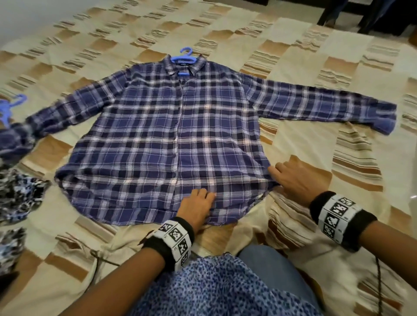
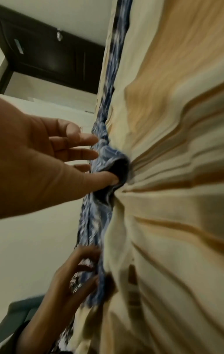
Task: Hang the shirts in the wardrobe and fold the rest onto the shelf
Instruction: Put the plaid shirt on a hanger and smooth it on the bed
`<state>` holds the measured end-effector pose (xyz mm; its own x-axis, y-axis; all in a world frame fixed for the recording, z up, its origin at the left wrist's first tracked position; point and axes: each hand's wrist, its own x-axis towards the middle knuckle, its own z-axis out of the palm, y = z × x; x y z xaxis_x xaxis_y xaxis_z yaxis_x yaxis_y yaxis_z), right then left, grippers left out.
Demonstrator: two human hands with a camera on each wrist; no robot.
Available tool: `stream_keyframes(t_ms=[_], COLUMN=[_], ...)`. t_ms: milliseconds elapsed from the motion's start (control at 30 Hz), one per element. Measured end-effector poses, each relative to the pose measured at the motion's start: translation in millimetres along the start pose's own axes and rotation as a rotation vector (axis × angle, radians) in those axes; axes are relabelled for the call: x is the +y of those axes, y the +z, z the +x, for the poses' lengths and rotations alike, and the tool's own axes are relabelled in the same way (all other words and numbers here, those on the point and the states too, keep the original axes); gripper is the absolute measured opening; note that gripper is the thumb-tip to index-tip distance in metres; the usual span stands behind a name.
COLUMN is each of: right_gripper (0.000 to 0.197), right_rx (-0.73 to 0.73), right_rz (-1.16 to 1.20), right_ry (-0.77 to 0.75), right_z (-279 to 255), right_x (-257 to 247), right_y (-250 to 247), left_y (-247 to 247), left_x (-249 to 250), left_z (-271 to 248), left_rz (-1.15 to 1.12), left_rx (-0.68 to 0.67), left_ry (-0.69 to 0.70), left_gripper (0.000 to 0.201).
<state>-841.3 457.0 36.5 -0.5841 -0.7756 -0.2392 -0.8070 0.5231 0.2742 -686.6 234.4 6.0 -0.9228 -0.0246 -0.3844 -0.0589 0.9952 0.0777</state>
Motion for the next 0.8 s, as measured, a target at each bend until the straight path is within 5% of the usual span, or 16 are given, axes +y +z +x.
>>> stream_keyframes(t_ms=[100, 267, 400, 533, 633, 800], right_gripper=[0.035, 0.037, 0.042, 0.049, 0.028, 0.023], right_rx=[0.092, 0.016, 0.018, -0.088, -0.151, -0.149], right_rz=[0.157, 0.341, 0.408, 0.331, 0.256, 0.248], right_ry=[-0.094, -0.213, -0.37, -0.571, -0.644, -0.798], right_z=[10.7, 65.4, 120.3, 152.7, 156.2, 157.7], right_x=[-20.9, -66.3, -121.5, -205.4, -250.8, -252.4], right_y=[-24.1, -63.2, -90.8, -92.4, -82.2, -85.2], left_y=[-0.9, -18.2, -18.6, 2.4, 13.4, 13.5], left_x=[-10.6, -85.8, -181.3, -241.5, -264.1, -288.6], left_z=[-1.8, -16.3, -29.8, -31.1, -37.7, -59.1], left_rz=[-0.031, -0.086, -0.054, 0.065, 0.115, 0.194], left_rx=[-0.037, 0.057, 0.066, -0.008, 0.036, 0.114], left_ry=[0.033, -0.309, -0.516, -0.465, -0.427, -0.376], left_gripper=[0.033, 0.022, 0.048, 0.064, 0.055, 0.037])
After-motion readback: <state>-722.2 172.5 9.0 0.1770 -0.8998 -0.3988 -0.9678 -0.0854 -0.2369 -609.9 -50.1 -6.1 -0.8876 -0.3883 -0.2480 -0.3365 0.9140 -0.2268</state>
